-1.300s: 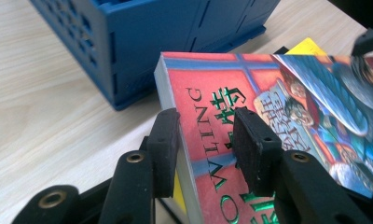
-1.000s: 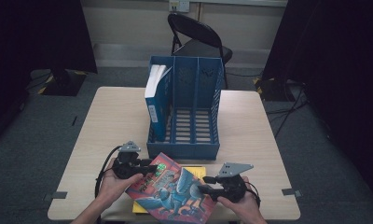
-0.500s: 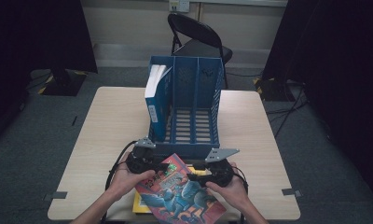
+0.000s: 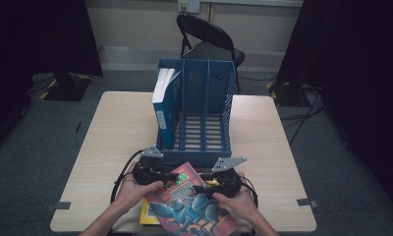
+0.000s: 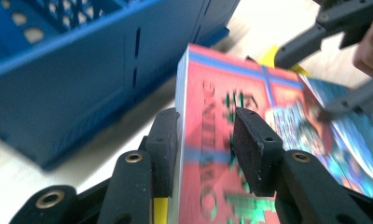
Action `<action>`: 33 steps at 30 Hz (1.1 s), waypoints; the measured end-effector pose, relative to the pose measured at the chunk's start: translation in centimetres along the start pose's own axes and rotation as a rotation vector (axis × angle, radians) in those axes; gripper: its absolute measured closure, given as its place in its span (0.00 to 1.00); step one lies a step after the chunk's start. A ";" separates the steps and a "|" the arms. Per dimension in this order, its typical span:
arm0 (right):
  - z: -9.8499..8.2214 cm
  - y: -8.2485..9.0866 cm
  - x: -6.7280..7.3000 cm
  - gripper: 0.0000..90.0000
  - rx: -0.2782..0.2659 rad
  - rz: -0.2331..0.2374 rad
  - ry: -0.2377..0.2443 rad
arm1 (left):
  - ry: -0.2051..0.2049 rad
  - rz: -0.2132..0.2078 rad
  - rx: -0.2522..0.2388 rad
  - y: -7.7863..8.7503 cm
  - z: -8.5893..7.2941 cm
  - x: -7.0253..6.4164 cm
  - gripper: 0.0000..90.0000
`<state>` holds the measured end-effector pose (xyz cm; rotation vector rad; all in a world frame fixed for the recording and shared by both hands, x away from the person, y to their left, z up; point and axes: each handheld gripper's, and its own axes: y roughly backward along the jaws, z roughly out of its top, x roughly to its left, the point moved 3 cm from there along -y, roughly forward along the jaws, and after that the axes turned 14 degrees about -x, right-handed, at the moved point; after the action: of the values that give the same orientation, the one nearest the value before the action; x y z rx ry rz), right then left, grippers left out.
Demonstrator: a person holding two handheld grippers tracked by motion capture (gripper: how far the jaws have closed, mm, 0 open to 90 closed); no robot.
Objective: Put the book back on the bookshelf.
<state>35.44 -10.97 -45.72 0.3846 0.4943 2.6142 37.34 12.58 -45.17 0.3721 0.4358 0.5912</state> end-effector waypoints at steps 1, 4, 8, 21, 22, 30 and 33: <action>0.0 0.0 0.0 0.52 0.001 0.000 0.002 | 0.011 0.011 -0.012 0.5 -0.3 0.0 0.67; 0.0 0.0 0.0 0.52 0.003 0.000 0.009 | 0.002 0.015 -0.014 2.3 -1.2 0.0 0.68; 0.0 0.0 -0.1 0.52 0.004 0.006 0.005 | 0.011 0.033 -0.027 4.8 -2.5 0.1 0.66; -0.1 0.0 -0.2 0.52 -0.003 0.012 -0.015 | 0.021 0.020 -0.045 9.4 -6.6 -2.3 0.67; -0.1 0.0 -0.2 0.52 -0.003 0.012 -0.015 | -0.004 0.013 -0.041 9.1 -6.6 -2.7 0.67; 0.0 0.0 -0.1 0.52 0.007 0.008 -0.015 | 0.033 0.009 -0.076 8.9 -6.5 -2.1 0.75; -0.1 0.2 0.0 0.52 0.012 -0.007 -0.011 | 0.024 0.030 -0.083 8.6 -6.4 -2.2 0.75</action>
<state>35.32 -11.10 -45.70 0.3994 0.5066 2.6022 28.74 19.21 -46.07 0.2925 0.4279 0.6416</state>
